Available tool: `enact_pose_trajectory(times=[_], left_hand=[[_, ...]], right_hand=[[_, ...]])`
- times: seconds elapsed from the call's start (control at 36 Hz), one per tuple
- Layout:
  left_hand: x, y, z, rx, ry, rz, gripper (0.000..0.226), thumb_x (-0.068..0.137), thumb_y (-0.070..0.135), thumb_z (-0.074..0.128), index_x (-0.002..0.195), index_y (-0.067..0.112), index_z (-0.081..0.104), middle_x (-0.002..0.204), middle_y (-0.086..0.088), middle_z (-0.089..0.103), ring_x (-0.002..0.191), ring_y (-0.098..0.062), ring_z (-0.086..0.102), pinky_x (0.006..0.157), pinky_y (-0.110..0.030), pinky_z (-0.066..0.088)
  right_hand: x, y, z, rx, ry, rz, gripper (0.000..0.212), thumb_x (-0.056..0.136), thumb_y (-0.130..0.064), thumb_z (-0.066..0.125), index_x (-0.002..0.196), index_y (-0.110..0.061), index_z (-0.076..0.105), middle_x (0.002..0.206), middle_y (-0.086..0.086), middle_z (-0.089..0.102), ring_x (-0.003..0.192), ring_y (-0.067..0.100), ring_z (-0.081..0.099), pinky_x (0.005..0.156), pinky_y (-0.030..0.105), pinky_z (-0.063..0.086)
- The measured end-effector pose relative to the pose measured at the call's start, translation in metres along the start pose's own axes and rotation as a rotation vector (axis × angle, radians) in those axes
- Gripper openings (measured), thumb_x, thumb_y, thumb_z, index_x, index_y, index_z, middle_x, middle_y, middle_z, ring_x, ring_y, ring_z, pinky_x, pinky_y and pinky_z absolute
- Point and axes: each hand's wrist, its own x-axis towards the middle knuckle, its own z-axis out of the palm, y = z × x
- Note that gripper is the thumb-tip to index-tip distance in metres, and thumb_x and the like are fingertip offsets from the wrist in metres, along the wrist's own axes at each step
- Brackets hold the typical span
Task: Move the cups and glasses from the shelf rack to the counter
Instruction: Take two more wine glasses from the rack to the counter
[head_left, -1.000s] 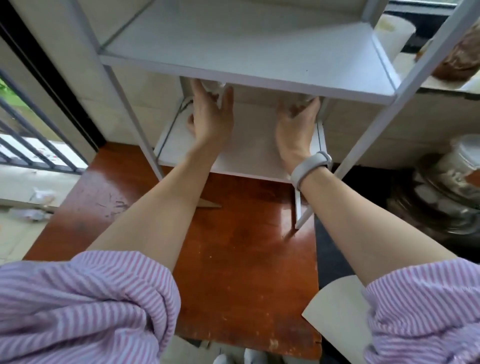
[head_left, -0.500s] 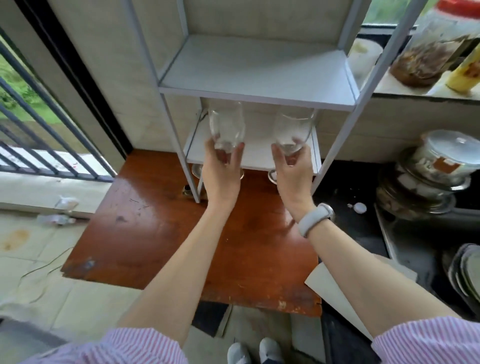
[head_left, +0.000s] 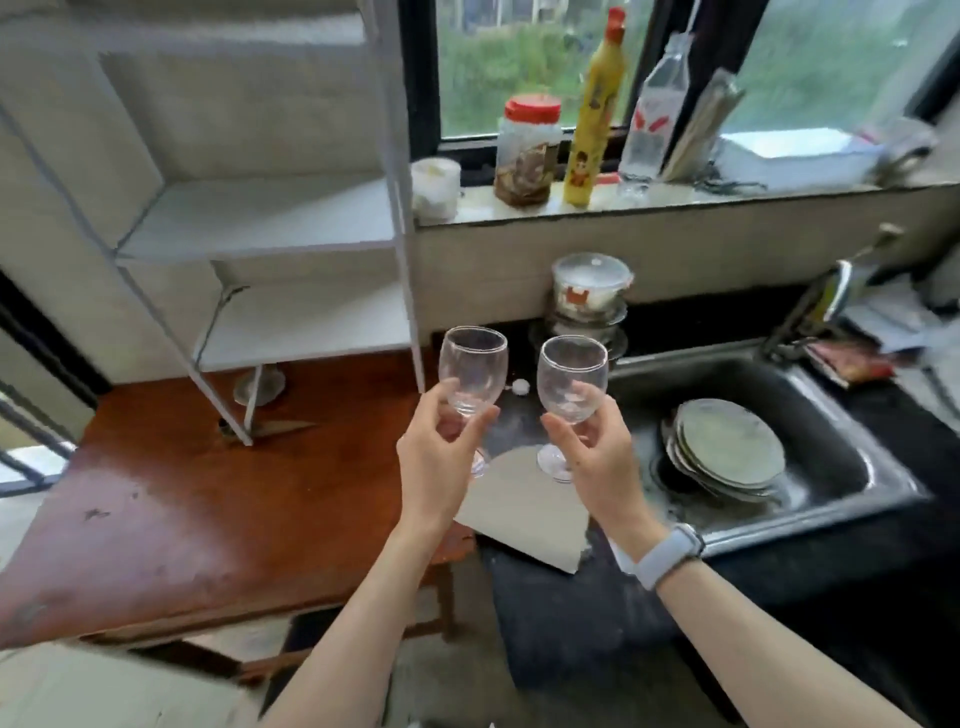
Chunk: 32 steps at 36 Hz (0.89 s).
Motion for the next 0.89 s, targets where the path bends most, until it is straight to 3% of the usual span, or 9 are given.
enact_pose_trajectory(times=[0.14, 0.22, 0.28, 0.36, 0.42, 0.53, 0.64, 0.75, 0.89], left_hand=[[-0.052, 0.053, 0.106, -0.050, -0.198, 0.057, 0.058, 0.069, 0.054, 0.064, 0.115, 0.020, 0.058, 0.079, 0.012, 0.064, 0.074, 0.004, 0.060, 0.066, -0.005, 0.045], [-0.094, 0.088, 0.174, -0.087, -0.341, 0.077, 0.058, 0.069, 0.053, 0.065, 0.115, 0.018, 0.058, 0.081, 0.005, 0.067, 0.075, -0.003, 0.063, 0.071, -0.017, 0.050], [-0.121, 0.112, 0.219, -0.095, -0.427, 0.086, 0.052, 0.071, 0.046, 0.070, 0.113, 0.017, 0.059, 0.077, 0.003, 0.067, 0.072, -0.004, 0.062, 0.073, -0.022, 0.052], [-0.163, 0.149, 0.287, -0.123, -0.576, 0.122, 0.037, 0.076, 0.033, 0.073, 0.107, 0.019, 0.060, 0.078, -0.009, 0.069, 0.075, -0.022, 0.067, 0.076, -0.040, 0.054], [-0.192, 0.172, 0.330, -0.144, -0.662, 0.170, 0.026, 0.076, 0.032, 0.072, 0.098, 0.024, 0.060, 0.075, -0.006, 0.069, 0.071, -0.019, 0.066, 0.072, -0.037, 0.053], [-0.250, 0.214, 0.407, -0.206, -0.810, 0.250, 0.022, 0.074, 0.036, 0.072, 0.091, 0.032, 0.059, 0.070, 0.014, 0.065, 0.065, 0.009, 0.058, 0.063, -0.006, 0.042], [-0.311, 0.254, 0.472, -0.249, -0.992, 0.310, 0.024, 0.074, 0.041, 0.071, 0.094, 0.031, 0.061, 0.072, 0.011, 0.068, 0.067, 0.005, 0.062, 0.063, -0.005, 0.043], [-0.370, 0.287, 0.533, -0.294, -1.174, 0.341, 0.028, 0.076, 0.039, 0.071, 0.099, 0.026, 0.062, 0.076, 0.008, 0.069, 0.072, -0.001, 0.064, 0.064, -0.006, 0.044], [-0.442, 0.316, 0.611, -0.335, -1.350, 0.342, 0.028, 0.075, 0.043, 0.069, 0.097, 0.027, 0.062, 0.078, 0.009, 0.069, 0.075, -0.002, 0.064, 0.068, -0.019, 0.051]], right_hand=[[-0.045, -0.001, -0.137, -0.064, 0.176, 0.034, 0.029, 0.081, -0.025, 0.068, 0.100, -0.038, 0.049, 0.091, -0.005, 0.066, 0.079, 0.001, 0.064, 0.069, 0.010, 0.049], [-0.082, -0.001, -0.222, -0.075, 0.296, 0.070, 0.026, 0.080, -0.027, 0.068, 0.097, -0.039, 0.051, 0.095, -0.013, 0.065, 0.083, -0.006, 0.063, 0.071, 0.007, 0.047], [-0.110, 0.000, -0.276, -0.076, 0.400, 0.098, 0.029, 0.078, -0.030, 0.069, 0.102, -0.032, 0.054, 0.096, -0.007, 0.067, 0.085, -0.001, 0.064, 0.074, 0.014, 0.049], [-0.153, -0.001, -0.353, -0.119, 0.555, 0.118, 0.034, 0.074, -0.038, 0.069, 0.105, -0.032, 0.055, 0.093, -0.009, 0.067, 0.083, 0.005, 0.065, 0.075, 0.024, 0.048], [-0.181, 0.000, -0.401, -0.160, 0.648, 0.135, 0.028, 0.079, -0.029, 0.069, 0.101, -0.038, 0.054, 0.091, -0.013, 0.066, 0.083, 0.001, 0.064, 0.076, 0.025, 0.050], [-0.238, -0.002, -0.481, -0.229, 0.834, 0.154, 0.032, 0.080, -0.025, 0.069, 0.098, -0.046, 0.052, 0.086, -0.016, 0.067, 0.080, -0.003, 0.065, 0.074, 0.018, 0.053], [-0.291, -0.007, -0.549, -0.291, 1.027, 0.185, 0.028, 0.080, -0.032, 0.068, 0.097, -0.048, 0.052, 0.089, -0.013, 0.069, 0.081, 0.002, 0.066, 0.069, 0.016, 0.052], [-0.338, -0.006, -0.610, -0.353, 1.199, 0.208, 0.027, 0.080, -0.032, 0.067, 0.097, -0.047, 0.052, 0.088, -0.015, 0.067, 0.075, -0.002, 0.064, 0.064, 0.008, 0.048], [-0.390, 0.005, -0.684, -0.371, 1.376, 0.255, 0.024, 0.078, -0.036, 0.069, 0.095, -0.046, 0.056, 0.087, -0.011, 0.069, 0.077, 0.001, 0.065, 0.068, 0.016, 0.050]])
